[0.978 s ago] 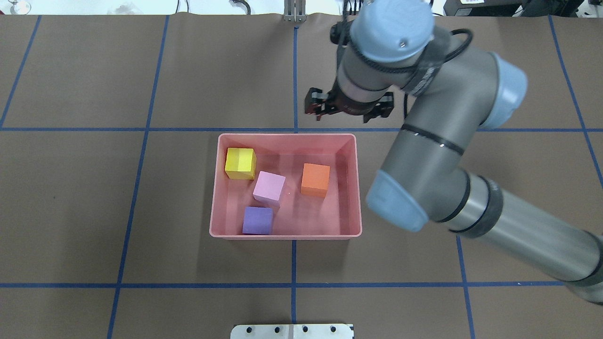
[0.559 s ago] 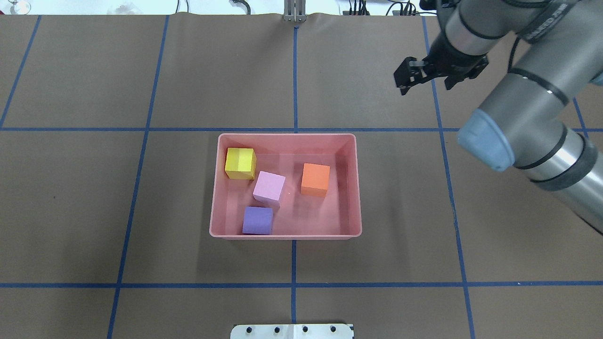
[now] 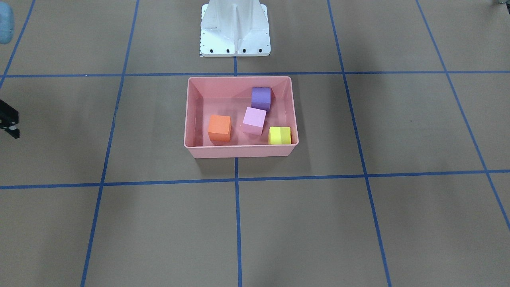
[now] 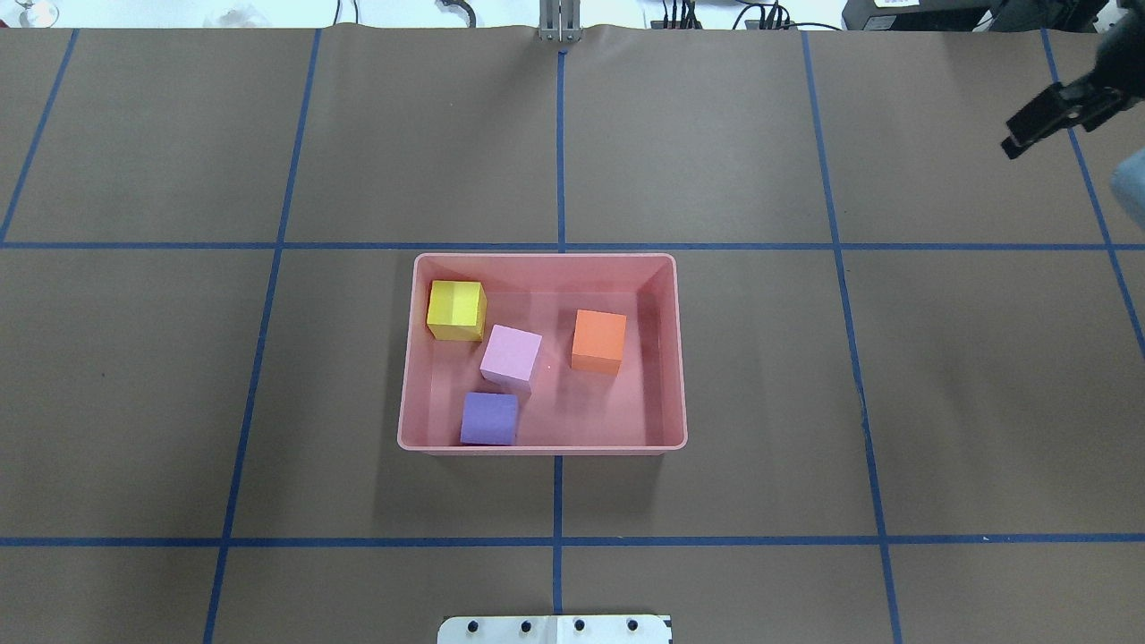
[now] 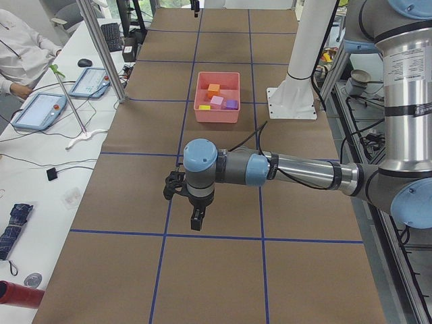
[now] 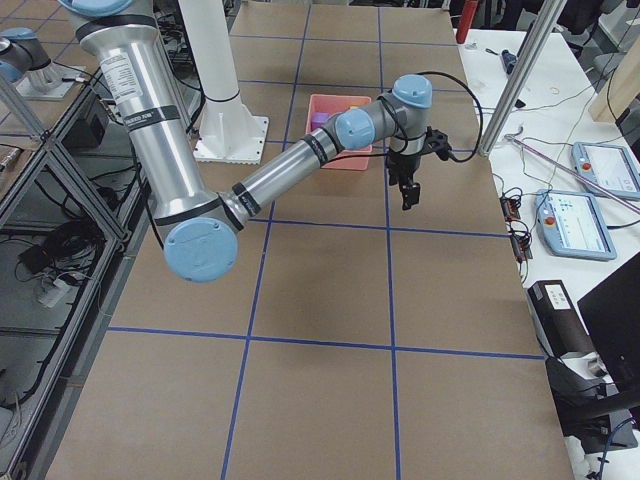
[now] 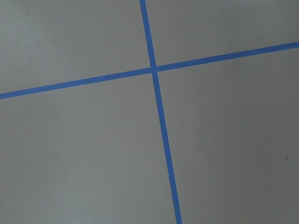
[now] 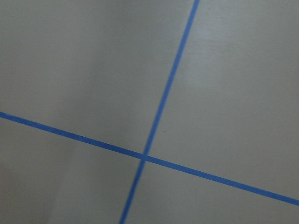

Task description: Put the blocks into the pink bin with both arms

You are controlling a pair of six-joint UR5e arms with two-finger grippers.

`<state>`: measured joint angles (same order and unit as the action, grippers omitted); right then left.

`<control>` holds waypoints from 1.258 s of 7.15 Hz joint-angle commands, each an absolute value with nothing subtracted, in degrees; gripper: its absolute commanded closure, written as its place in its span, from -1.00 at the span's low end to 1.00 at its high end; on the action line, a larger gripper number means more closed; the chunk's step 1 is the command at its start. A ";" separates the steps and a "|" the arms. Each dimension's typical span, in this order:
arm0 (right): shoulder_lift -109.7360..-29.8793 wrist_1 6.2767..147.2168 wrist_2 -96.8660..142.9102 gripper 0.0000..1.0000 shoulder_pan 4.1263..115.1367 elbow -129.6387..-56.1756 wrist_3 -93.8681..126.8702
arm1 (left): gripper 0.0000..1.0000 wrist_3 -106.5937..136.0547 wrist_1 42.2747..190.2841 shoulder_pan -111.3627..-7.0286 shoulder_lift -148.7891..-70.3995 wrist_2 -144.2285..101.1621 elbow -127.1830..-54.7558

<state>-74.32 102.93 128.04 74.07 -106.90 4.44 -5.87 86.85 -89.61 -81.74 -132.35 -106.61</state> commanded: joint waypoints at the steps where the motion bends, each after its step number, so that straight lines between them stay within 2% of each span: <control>1: -85.12 102.31 129.80 -1.00 81.45 -106.87 -7.18 | -1.00 -6.06 86.75 -89.56 -80.87 -132.19 -108.02; 3: -93.82 101.52 129.29 -1.00 84.36 -106.53 -7.73 | -1.00 -5.72 86.92 -89.38 -80.86 -132.19 -107.58; 6: -100.61 96.97 129.64 -1.00 90.86 -106.87 -10.10 | -1.00 -5.80 86.92 -89.38 -80.86 -132.19 -107.40; 9: -100.90 96.77 129.73 -1.00 91.05 -106.61 -9.49 | -1.00 -5.89 86.92 -89.38 -80.86 -132.28 -107.58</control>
